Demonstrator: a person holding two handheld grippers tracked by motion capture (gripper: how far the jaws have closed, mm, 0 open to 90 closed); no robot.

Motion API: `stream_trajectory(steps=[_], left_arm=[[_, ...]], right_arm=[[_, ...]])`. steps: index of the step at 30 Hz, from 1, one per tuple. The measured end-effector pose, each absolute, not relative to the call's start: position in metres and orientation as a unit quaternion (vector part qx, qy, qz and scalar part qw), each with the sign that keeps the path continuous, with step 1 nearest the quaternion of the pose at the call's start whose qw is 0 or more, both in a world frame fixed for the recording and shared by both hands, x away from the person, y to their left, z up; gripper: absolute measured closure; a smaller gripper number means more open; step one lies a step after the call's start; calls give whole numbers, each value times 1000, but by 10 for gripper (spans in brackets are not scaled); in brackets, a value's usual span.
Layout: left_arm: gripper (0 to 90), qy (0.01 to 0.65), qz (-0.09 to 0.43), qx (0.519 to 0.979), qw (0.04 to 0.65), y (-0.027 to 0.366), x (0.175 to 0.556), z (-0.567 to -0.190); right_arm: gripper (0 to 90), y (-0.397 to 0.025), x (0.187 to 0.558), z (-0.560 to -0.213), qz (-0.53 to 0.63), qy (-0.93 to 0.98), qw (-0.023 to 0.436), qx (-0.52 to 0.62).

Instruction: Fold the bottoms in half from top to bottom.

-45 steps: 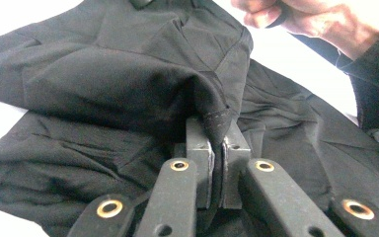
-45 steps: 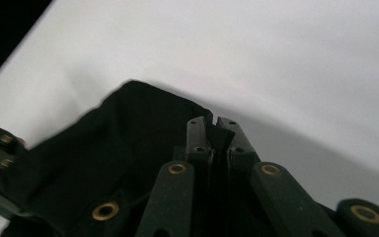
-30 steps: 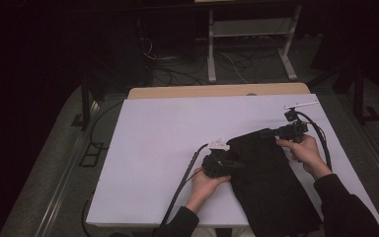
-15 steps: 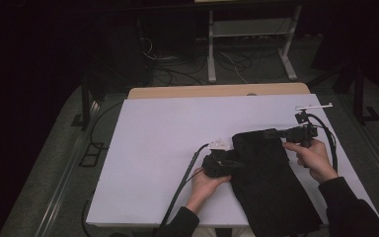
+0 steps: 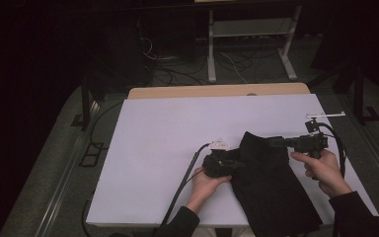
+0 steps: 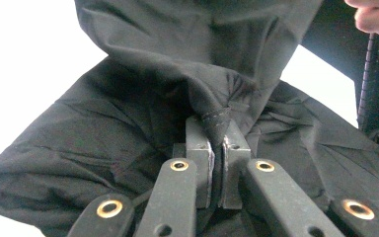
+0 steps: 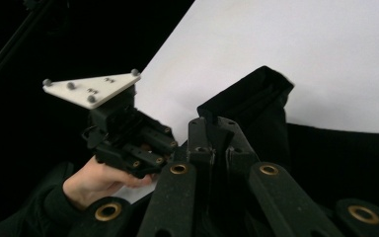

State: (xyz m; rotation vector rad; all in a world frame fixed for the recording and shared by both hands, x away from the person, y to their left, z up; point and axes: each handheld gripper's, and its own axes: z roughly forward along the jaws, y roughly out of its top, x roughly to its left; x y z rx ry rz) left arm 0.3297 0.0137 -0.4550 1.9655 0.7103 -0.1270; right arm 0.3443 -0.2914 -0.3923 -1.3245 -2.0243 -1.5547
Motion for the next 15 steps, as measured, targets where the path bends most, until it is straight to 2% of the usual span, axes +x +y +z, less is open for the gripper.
stream_trajectory(steps=[15], left_arm=[[849,293,-57,810,505,12,328,-453]], right_arm=[[840,-293,309,-389,-546,-707,136,-427]])
